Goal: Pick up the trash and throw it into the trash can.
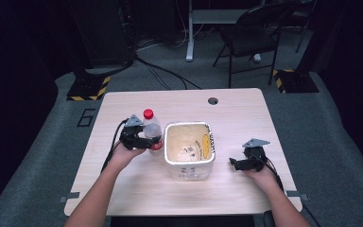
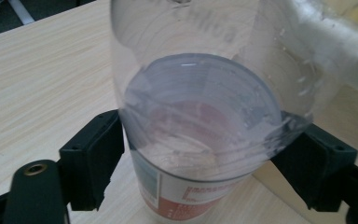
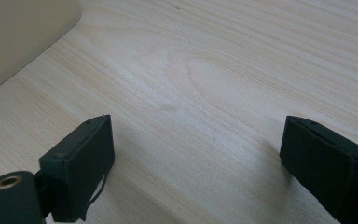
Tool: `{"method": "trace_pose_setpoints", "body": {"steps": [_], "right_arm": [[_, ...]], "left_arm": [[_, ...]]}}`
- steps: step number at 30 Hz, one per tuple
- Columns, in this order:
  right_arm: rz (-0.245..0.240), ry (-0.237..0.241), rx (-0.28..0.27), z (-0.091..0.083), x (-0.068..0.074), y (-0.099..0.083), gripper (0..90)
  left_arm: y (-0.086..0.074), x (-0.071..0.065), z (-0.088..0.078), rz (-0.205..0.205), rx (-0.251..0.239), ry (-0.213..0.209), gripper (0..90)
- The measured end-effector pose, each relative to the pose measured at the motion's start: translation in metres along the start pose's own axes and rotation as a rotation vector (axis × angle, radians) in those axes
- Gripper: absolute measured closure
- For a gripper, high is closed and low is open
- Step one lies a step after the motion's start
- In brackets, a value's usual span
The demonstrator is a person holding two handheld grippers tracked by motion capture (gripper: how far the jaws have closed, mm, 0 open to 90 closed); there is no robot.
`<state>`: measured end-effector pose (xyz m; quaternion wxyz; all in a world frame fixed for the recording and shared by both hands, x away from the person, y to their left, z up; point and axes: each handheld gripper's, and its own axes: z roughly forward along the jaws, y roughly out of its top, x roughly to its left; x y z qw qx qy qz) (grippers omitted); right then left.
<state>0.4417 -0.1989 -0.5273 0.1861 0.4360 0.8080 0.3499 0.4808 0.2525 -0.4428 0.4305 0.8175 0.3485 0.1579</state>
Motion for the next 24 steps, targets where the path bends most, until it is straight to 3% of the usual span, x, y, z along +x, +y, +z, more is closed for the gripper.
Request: {"method": "trace_pose_setpoints", "body": {"steps": [10,17,24], "right_arm": [[0.000,0.000,0.000,0.000,0.000,0.000,9.3],[0.000,0.000,0.000,0.000,0.000,0.000,9.3],[0.000,0.000,0.000,0.000,0.000,0.000,9.3]], "left_arm": [[0.006,-0.004,-0.004,0.044,0.022,0.016,26.7],[0.011,-0.003,-0.018,0.039,0.002,0.009,26.8],[0.013,-0.001,-0.032,0.054,0.015,0.026,26.9]]}}
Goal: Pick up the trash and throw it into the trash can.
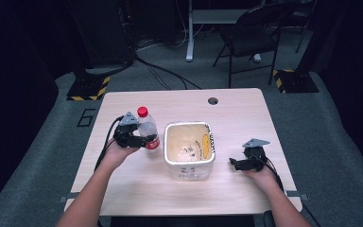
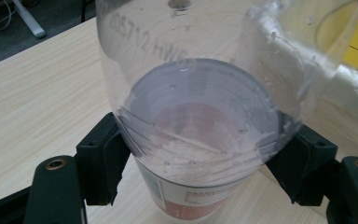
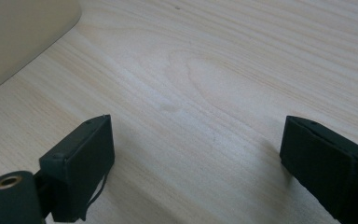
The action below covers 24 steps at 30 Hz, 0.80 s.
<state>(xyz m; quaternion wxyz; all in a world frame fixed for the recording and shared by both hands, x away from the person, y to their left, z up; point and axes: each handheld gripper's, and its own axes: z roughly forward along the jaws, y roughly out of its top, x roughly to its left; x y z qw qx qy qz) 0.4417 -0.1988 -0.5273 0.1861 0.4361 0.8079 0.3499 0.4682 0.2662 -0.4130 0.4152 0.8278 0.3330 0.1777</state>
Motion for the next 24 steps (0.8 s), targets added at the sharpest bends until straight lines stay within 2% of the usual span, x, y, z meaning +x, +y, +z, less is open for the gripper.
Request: {"method": "trace_pose_setpoints", "body": {"steps": [9,24], "right_arm": [[-0.002,-0.001,-0.001,0.000,0.000,0.000,9.3],[-0.001,-0.001,0.000,0.000,0.000,0.000,9.3]], "left_arm": [[0.008,-0.001,-0.018,0.006,-0.003,0.010,27.0],[0.026,-0.007,-0.040,0.012,-0.013,-0.013,27.0]]}}
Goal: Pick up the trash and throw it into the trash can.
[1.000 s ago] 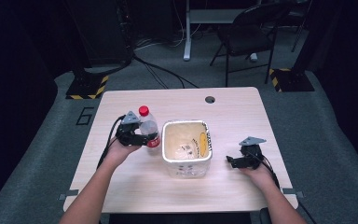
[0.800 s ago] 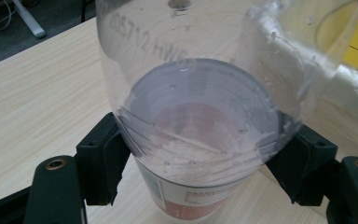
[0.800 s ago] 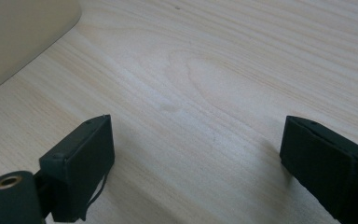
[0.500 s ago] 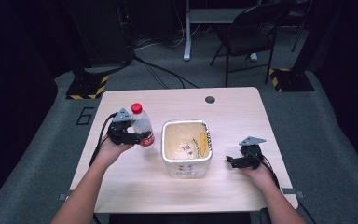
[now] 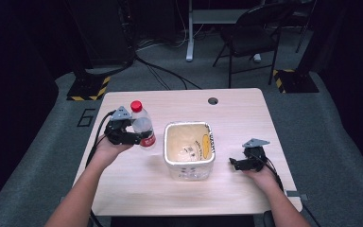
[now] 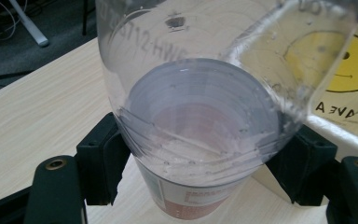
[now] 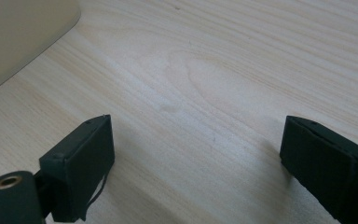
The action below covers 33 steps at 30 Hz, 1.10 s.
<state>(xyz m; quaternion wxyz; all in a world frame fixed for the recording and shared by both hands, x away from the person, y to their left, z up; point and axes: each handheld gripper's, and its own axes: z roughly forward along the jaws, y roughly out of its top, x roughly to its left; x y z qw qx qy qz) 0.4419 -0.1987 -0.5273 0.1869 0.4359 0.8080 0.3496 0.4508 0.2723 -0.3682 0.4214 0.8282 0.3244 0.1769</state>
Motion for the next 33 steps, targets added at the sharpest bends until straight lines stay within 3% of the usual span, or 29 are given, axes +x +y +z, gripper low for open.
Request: {"method": "trace_pose_setpoints", "body": {"steps": [12,33], "right_arm": [[0.000,0.000,0.000,0.000,0.000,0.000,9.3],[0.001,0.000,0.000,0.000,0.000,0.000,9.3]], "left_arm": [[0.015,-0.007,-0.014,0.007,-0.017,-0.017,27.0],[0.043,-0.024,-0.032,0.070,-0.039,-0.044,27.1]]}}
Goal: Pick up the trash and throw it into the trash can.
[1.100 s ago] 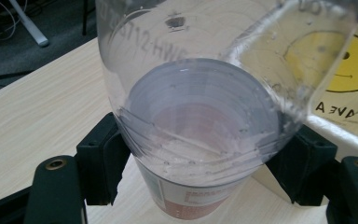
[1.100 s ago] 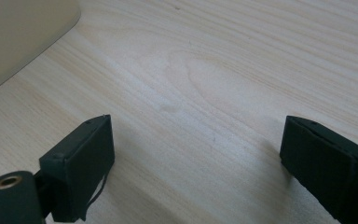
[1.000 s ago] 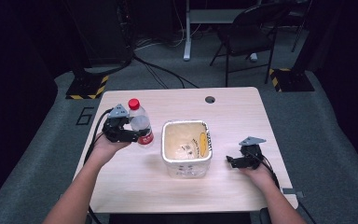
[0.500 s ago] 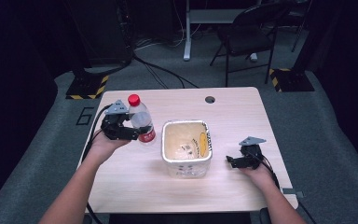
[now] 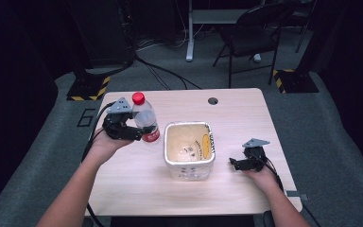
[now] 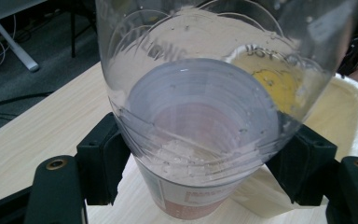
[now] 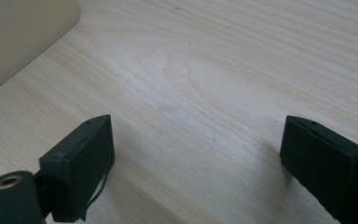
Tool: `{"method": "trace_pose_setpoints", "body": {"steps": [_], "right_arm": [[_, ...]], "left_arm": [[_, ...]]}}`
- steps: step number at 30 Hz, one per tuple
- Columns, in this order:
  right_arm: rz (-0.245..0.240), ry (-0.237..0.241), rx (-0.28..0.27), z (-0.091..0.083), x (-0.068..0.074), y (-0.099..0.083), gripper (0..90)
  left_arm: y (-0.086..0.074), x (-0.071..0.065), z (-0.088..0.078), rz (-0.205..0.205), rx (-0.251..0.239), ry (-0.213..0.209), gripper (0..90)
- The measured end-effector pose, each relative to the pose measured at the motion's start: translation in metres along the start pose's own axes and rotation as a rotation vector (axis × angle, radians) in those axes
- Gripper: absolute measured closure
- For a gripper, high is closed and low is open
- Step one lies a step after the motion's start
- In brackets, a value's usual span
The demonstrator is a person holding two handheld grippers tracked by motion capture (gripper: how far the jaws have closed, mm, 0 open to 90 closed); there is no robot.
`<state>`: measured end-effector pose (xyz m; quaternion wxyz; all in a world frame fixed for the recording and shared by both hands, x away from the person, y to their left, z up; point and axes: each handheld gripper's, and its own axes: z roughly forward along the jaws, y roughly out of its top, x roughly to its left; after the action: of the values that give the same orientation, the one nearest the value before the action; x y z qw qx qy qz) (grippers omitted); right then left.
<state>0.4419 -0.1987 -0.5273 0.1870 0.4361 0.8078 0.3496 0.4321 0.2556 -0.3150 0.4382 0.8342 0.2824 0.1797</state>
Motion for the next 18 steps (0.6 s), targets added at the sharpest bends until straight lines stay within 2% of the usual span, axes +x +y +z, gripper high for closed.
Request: {"method": "trace_pose_setpoints", "body": {"steps": [8,18], "right_arm": [[-0.001,0.000,0.000,0.000,0.000,0.000,9.3],[0.000,0.000,-0.001,0.000,0.000,0.000,9.3]], "left_arm": [[0.008,-0.002,-0.006,0.002,-0.017,-0.007,27.1],[0.019,-0.008,-0.004,0.018,-0.024,-0.031,27.1]]}}
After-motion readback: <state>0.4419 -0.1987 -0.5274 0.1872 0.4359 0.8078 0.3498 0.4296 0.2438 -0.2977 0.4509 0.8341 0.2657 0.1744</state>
